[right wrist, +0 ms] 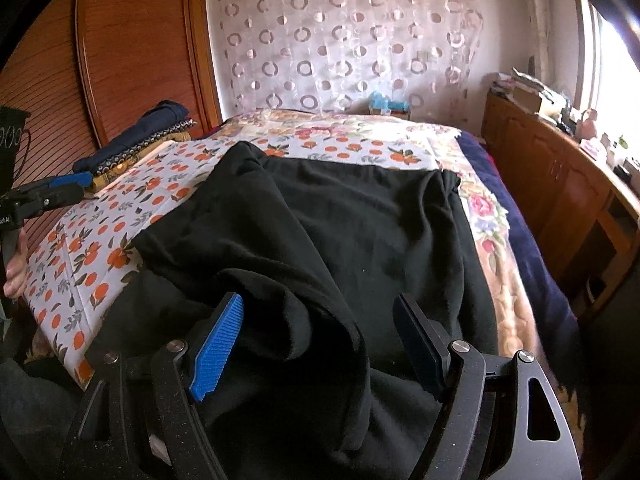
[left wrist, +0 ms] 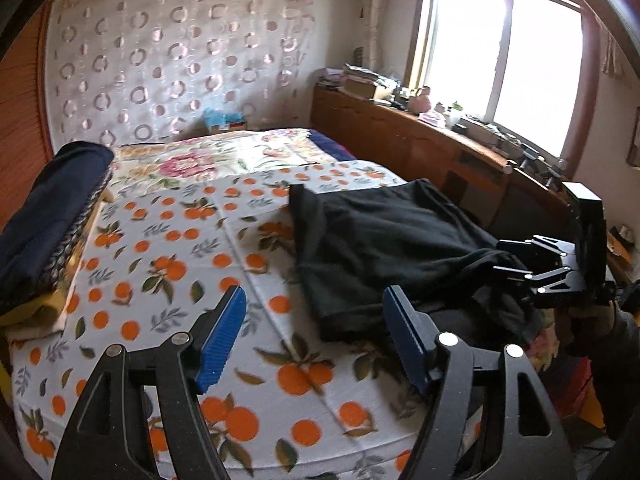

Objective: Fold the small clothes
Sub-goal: 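Close the right tool on the folded shirt's edge, then lift the gripped black shirt edge with the right tool and fold it over the body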

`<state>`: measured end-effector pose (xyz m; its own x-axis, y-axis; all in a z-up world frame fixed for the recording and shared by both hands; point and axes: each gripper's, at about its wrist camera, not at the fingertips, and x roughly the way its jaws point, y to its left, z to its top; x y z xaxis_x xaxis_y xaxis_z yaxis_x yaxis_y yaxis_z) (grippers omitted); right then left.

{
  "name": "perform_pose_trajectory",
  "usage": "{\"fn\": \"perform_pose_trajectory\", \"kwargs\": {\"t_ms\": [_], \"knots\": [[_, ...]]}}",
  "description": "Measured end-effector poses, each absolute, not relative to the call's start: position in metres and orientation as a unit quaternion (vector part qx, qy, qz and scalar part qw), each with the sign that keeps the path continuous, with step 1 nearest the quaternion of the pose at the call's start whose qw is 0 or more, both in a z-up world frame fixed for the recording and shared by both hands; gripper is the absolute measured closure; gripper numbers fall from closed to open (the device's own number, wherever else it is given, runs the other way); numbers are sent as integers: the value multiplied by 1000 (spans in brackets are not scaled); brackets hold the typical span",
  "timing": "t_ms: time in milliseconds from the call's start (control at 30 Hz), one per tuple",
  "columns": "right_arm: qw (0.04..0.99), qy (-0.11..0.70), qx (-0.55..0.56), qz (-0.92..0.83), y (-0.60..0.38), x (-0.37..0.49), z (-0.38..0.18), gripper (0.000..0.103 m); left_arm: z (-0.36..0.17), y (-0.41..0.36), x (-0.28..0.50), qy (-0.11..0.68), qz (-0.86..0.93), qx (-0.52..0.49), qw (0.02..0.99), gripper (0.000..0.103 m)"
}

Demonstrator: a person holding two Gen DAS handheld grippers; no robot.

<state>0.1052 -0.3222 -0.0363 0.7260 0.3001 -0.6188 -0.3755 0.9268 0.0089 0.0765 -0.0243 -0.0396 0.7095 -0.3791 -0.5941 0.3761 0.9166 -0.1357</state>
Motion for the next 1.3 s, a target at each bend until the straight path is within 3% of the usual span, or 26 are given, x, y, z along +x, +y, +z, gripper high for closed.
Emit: {"fn": "perform_pose_trajectory", "kwargs": {"t_ms": [167,267,433,1000,1300], "knots": [[922,333,-64,186,-319,110,-40,30,-48,-16,76,326,-194,-6,925,31],[920,335,-69,191,-315,111,-41,43,-52,-12,76,328,-192,-9,925,31],[914,337,-82,212,-309,109,-39,89,-53,-11,76,328,-193,-10,925,31],[941,243,-73,225,-321,53,32,95,-53,-15,71,322,-198,-13,926,31],[933,318,-68,157,-362,55,-14,95,-48,-22,66,315,-203,-12,927,31]]}}
